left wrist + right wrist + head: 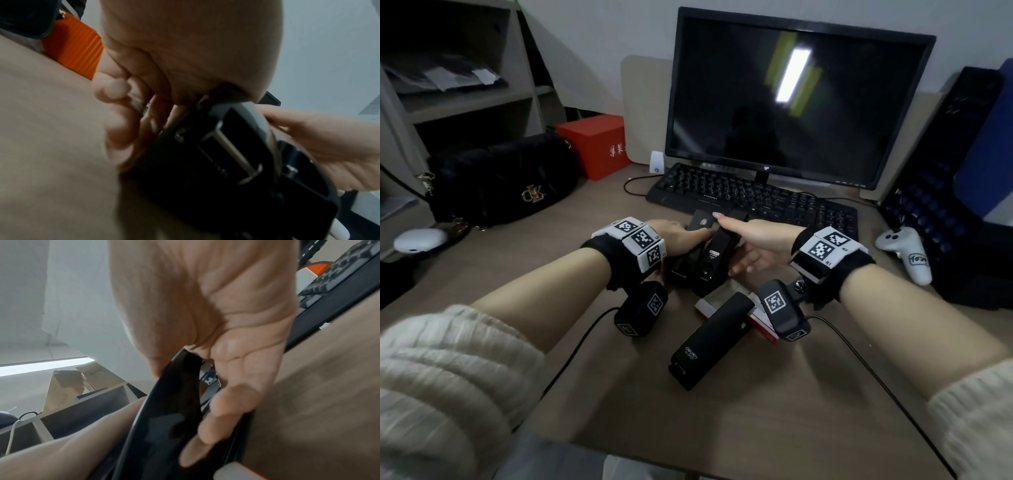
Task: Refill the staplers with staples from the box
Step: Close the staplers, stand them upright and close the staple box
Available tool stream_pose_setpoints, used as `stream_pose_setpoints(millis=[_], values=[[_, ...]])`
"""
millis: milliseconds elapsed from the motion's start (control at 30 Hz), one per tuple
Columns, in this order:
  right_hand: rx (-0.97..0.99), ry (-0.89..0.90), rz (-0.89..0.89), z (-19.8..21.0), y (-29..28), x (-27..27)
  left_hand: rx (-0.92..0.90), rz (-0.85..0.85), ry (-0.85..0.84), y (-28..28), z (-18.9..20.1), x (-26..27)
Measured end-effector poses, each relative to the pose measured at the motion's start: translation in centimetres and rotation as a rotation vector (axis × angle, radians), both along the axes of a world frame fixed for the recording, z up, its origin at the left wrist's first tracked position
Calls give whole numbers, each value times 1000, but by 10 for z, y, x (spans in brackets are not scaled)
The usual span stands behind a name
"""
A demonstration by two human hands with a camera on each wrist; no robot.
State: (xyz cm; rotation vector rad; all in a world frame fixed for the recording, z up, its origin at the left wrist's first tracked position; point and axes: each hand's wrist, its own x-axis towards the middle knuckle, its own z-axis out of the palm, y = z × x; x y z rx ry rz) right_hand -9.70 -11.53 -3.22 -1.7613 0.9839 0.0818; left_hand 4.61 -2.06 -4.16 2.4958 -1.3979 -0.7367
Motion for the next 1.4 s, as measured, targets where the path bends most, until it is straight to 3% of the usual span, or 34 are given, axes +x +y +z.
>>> stream_pose_setpoints(millis=[167, 333, 767, 933, 1400], values=[[8, -68, -23, -2, -7, 2, -65, 18, 183, 5, 6, -5], [-38, -120, -57, 0, -6, 7, 29, 41, 150, -10, 1, 2], [-125, -143, -23, 3, -21, 7, -81, 99, 188, -44, -10, 3], [-66, -180, -41, -2, -19, 8, -35, 72, 187, -37, -7, 5], [2, -66, -99, -8, -18, 13, 15, 39, 214, -22, 2, 6]])
